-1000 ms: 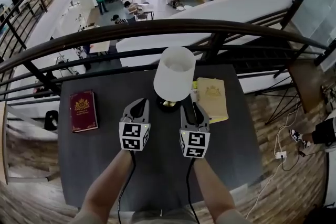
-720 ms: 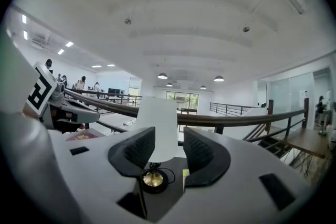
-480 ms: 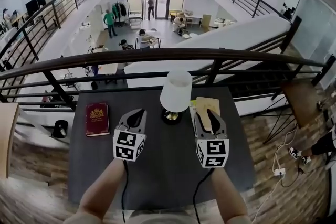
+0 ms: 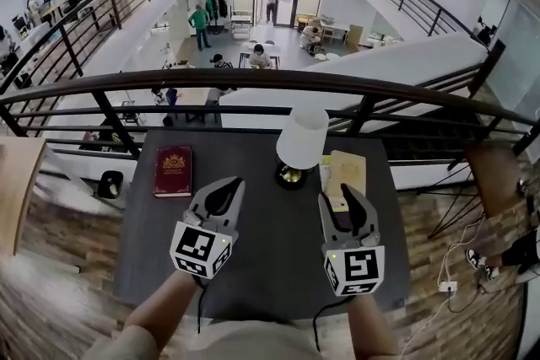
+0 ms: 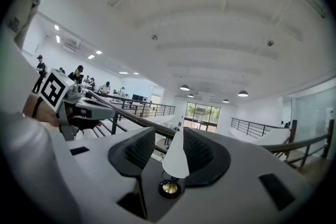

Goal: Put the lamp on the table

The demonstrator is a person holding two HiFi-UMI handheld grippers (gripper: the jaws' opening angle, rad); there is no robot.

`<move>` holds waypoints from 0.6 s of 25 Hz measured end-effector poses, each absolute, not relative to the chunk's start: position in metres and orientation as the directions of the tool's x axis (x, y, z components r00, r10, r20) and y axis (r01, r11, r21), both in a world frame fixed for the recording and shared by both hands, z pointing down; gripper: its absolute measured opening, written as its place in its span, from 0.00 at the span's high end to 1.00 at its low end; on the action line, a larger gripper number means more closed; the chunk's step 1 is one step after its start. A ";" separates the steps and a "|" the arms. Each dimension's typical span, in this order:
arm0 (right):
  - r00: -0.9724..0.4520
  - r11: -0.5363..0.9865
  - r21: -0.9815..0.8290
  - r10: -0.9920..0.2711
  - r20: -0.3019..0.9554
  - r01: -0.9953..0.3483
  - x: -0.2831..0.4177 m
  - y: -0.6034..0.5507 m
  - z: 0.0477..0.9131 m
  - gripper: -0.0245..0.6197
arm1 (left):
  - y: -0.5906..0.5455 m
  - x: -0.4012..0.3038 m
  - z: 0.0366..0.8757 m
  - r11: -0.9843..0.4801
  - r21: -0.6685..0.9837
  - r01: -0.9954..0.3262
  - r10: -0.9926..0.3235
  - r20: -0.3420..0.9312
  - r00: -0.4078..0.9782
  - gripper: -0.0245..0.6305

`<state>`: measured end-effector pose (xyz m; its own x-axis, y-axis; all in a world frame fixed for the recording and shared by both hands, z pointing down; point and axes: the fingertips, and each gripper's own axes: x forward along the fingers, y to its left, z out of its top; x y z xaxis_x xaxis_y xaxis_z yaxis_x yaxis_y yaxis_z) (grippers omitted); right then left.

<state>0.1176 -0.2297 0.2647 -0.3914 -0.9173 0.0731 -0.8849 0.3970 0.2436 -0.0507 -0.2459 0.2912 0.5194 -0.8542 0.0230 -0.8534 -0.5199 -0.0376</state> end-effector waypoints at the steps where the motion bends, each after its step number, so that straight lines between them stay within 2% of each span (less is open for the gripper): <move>1: -0.405 0.408 0.264 -0.912 0.067 -0.874 0.112 -0.223 0.263 0.71 | -0.238 -0.049 0.291 -0.521 -0.039 -0.853 -0.854 0.029 0.520 0.96; 5: -0.439 0.432 0.252 -0.898 0.029 -0.866 0.097 -0.200 0.263 0.71 | -0.211 -0.047 0.298 -0.514 -0.047 -0.856 -0.857 0.011 0.515 0.96; 7: -0.451 0.438 0.210 -0.892 -0.017 -0.874 0.096 -0.190 0.259 0.78 | -0.200 -0.051 0.302 -0.490 -0.020 -0.871 -0.871 -0.013 0.491 0.96; 10: -0.468 0.453 0.169 -0.881 -0.064 -0.875 0.096 -0.180 0.255 0.82 | -0.189 -0.047 0.312 -0.493 0.013 -0.870 -0.870 0.016 0.493 0.96; 15: -0.499 0.491 0.121 -0.865 -0.049 -0.863 0.089 -0.169 0.270 0.84 | -0.178 -0.040 0.315 -0.510 -0.023 -0.860 -0.860 0.032 0.510 0.96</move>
